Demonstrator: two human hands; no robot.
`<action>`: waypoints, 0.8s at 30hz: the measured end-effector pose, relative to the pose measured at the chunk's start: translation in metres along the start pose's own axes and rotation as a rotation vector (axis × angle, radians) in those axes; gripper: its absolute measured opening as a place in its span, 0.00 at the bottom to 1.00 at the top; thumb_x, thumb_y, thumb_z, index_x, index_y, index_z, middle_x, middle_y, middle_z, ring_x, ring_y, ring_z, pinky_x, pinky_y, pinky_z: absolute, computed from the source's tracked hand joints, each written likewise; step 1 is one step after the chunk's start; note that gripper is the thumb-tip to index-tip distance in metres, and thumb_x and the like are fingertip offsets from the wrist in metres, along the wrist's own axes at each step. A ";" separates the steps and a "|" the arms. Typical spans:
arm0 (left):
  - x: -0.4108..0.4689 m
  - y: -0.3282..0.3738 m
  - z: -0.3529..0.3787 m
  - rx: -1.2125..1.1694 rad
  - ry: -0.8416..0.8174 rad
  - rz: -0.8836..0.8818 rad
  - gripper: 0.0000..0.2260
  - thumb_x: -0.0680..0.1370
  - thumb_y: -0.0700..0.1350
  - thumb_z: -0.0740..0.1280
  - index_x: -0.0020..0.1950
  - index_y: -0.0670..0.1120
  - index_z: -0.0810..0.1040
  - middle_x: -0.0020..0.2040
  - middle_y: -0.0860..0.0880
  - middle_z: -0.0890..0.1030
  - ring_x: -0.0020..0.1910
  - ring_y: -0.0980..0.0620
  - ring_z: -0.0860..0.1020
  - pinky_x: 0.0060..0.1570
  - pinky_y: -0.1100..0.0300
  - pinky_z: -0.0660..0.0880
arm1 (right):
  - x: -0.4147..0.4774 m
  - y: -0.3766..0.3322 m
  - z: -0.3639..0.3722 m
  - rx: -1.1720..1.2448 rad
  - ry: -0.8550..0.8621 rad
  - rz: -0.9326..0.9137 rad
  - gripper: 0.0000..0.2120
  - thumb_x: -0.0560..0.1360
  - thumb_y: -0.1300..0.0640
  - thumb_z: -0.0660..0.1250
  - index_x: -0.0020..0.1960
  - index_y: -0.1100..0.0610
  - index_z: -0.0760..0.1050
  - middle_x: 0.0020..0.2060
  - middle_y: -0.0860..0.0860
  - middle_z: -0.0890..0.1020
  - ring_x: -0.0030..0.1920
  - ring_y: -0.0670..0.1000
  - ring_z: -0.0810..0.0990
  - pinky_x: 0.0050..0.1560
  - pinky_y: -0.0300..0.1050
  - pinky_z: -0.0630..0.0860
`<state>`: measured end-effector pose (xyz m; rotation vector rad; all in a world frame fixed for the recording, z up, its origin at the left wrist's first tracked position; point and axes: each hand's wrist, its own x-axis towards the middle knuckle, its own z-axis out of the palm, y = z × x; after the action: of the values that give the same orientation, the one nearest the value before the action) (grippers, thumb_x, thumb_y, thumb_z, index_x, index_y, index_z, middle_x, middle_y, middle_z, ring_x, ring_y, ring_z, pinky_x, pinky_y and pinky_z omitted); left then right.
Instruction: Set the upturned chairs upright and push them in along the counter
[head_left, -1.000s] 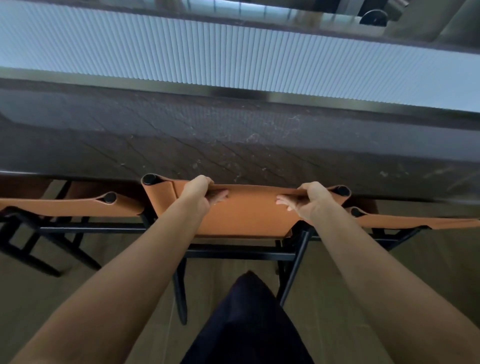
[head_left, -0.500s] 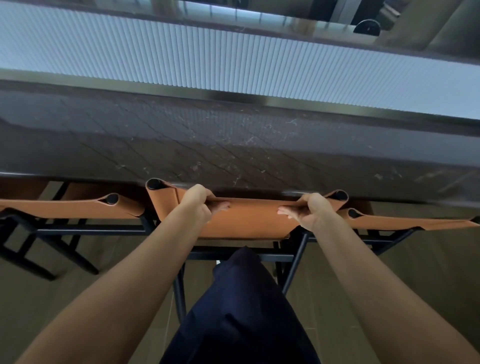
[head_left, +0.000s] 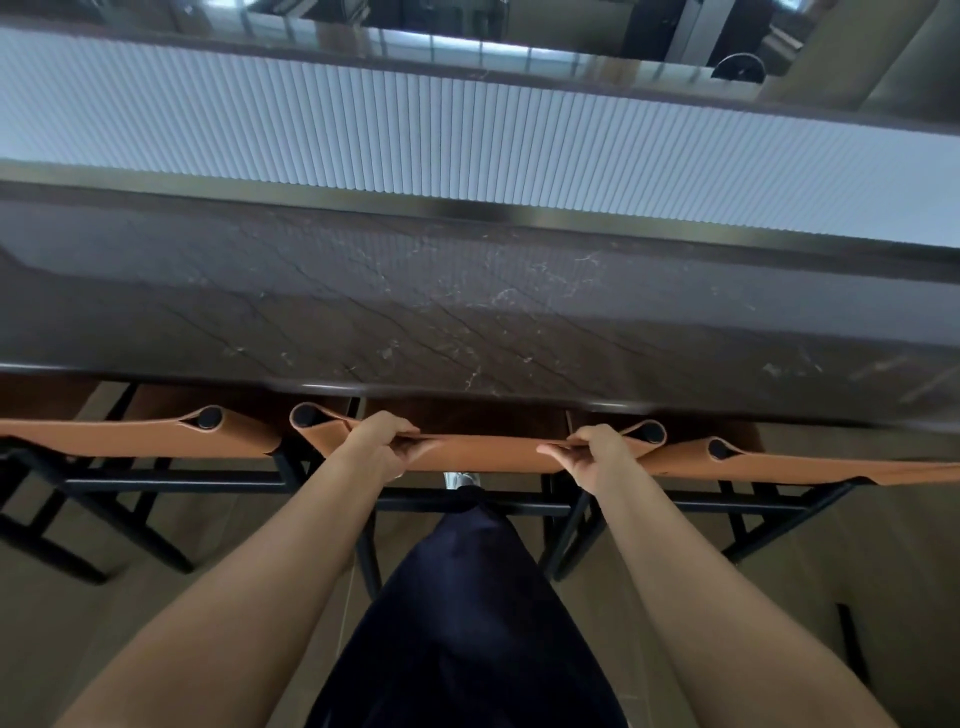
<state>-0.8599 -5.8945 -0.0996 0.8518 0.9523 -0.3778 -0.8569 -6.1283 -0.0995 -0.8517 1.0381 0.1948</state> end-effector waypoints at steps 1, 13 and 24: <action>0.004 0.002 0.000 0.002 -0.001 -0.002 0.07 0.80 0.29 0.57 0.45 0.36 0.70 0.47 0.37 0.74 0.65 0.37 0.73 0.64 0.44 0.71 | 0.002 0.000 0.002 0.005 0.002 0.000 0.13 0.78 0.75 0.55 0.60 0.65 0.69 0.64 0.63 0.72 0.65 0.66 0.72 0.63 0.68 0.71; 0.020 -0.018 -0.019 0.032 0.092 -0.128 0.05 0.80 0.31 0.59 0.48 0.35 0.73 0.50 0.37 0.77 0.64 0.37 0.74 0.60 0.45 0.73 | 0.010 0.019 -0.024 -0.074 0.110 0.032 0.18 0.76 0.76 0.55 0.63 0.64 0.69 0.60 0.65 0.72 0.50 0.67 0.75 0.56 0.66 0.77; 0.023 -0.040 -0.029 0.006 0.101 -0.137 0.06 0.81 0.31 0.57 0.46 0.36 0.71 0.46 0.38 0.75 0.66 0.37 0.73 0.68 0.47 0.68 | 0.018 0.033 -0.040 -0.081 0.142 0.052 0.13 0.75 0.76 0.56 0.54 0.64 0.69 0.50 0.64 0.76 0.41 0.67 0.77 0.49 0.65 0.79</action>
<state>-0.8884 -5.8953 -0.1461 0.8194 1.1069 -0.4590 -0.8913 -6.1380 -0.1409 -0.9225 1.1927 0.2232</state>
